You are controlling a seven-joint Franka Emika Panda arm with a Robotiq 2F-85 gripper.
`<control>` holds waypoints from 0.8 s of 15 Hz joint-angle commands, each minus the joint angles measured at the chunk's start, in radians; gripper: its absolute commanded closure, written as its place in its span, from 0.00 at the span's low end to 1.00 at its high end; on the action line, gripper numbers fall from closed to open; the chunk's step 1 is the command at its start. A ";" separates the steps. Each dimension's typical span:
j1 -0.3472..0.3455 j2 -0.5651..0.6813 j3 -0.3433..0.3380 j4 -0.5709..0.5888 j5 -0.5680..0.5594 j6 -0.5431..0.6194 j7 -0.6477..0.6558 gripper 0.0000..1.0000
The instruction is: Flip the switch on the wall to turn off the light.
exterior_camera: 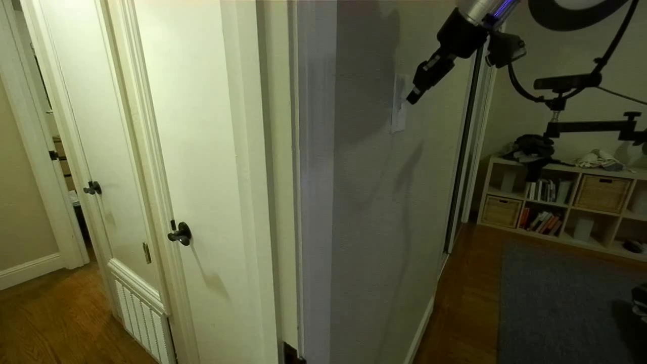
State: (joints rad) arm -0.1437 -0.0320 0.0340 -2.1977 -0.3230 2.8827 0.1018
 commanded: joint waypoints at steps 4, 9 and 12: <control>-0.007 -0.001 0.001 0.052 -0.103 0.007 0.052 0.95; -0.005 0.000 0.001 0.070 -0.148 -0.002 0.083 0.95; -0.004 0.009 0.000 0.066 -0.138 0.004 0.084 0.95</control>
State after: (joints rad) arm -0.1439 -0.0323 0.0328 -2.1539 -0.4326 2.8754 0.1418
